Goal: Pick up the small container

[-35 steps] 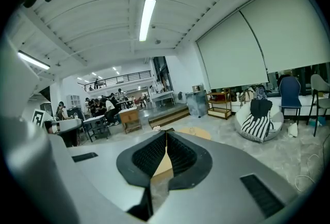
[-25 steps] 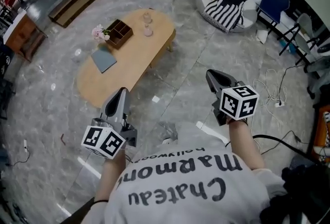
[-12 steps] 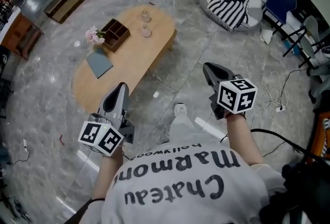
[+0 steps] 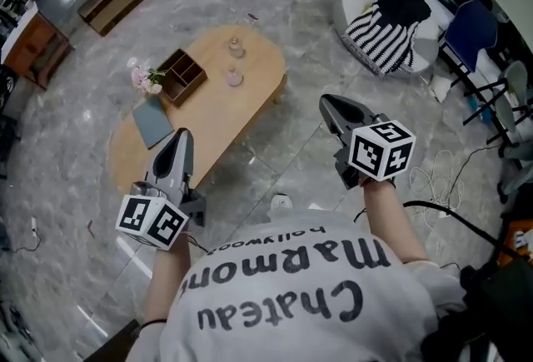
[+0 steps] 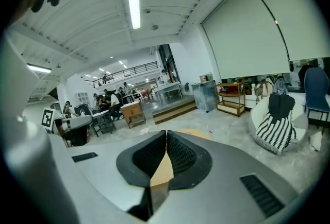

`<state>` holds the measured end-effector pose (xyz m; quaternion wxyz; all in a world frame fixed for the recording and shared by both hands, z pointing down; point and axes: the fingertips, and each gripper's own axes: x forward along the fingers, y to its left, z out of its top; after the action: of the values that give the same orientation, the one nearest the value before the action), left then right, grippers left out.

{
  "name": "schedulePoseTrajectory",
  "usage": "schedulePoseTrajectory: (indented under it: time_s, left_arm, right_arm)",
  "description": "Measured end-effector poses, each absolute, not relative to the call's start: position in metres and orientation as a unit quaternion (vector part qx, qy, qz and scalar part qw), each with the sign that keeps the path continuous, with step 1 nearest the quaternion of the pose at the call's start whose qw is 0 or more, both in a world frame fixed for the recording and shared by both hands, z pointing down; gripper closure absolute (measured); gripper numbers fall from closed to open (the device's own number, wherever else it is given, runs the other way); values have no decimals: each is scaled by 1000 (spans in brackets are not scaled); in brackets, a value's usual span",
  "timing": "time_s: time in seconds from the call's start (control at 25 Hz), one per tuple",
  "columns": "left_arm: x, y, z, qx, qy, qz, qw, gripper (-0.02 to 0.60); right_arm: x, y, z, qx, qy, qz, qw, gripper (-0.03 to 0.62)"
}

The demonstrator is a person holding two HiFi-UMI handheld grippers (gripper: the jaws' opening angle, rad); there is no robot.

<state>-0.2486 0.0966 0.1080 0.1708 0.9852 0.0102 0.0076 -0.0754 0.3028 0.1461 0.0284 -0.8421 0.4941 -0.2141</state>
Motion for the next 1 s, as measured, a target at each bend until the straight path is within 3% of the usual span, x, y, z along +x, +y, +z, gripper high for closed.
schedulePoseTrajectory:
  time_s: [0.4,0.76,1.0]
  left_arm:
    - [-181,82,129,981,-23,17,193,568]
    - [-111,35,204,967,-17,67,246,568]
    - [-74,-27,254,957,-43,107,268,568]
  right_arm:
    - [-12,271,163,-822,530,-206,32,577]
    - [40,199,210,-780,559,-264,98,579]
    - [92,131,268,-761,563,-317,62,579]
